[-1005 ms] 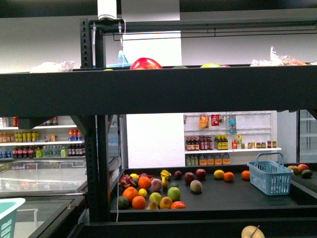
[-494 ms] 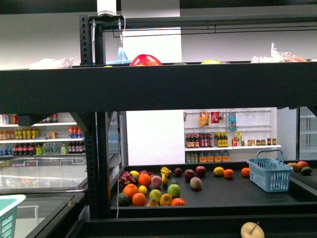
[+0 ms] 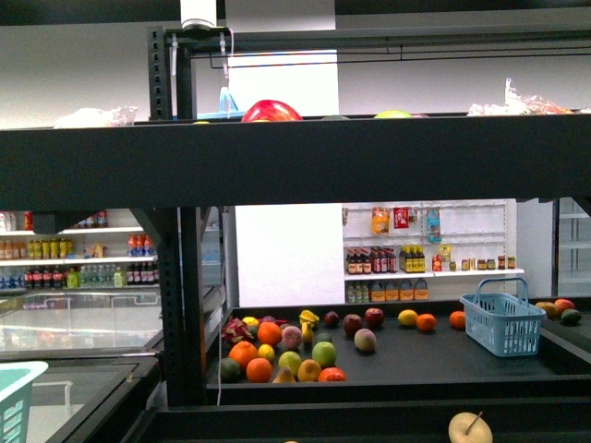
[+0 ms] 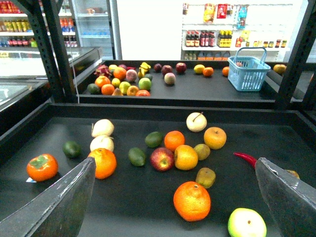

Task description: Pick lemon from shelf

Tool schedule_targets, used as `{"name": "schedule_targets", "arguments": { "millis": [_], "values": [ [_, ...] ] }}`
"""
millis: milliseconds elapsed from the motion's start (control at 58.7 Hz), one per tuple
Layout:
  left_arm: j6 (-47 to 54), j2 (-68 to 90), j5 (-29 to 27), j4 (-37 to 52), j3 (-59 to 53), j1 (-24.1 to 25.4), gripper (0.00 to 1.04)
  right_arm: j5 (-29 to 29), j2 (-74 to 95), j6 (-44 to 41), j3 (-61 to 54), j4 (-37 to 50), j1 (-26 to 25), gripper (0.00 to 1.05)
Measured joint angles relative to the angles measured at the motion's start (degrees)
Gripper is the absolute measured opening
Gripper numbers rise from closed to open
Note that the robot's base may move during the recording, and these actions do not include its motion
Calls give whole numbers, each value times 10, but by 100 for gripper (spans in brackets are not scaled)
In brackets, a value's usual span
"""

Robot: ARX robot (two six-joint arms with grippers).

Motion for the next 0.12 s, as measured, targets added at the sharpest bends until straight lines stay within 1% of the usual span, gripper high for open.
{"name": "schedule_targets", "arguments": {
  "millis": [119],
  "values": [
    [0,0,0,0,0,0,97,0,0,0,0,0,0,97]
  ]
}}
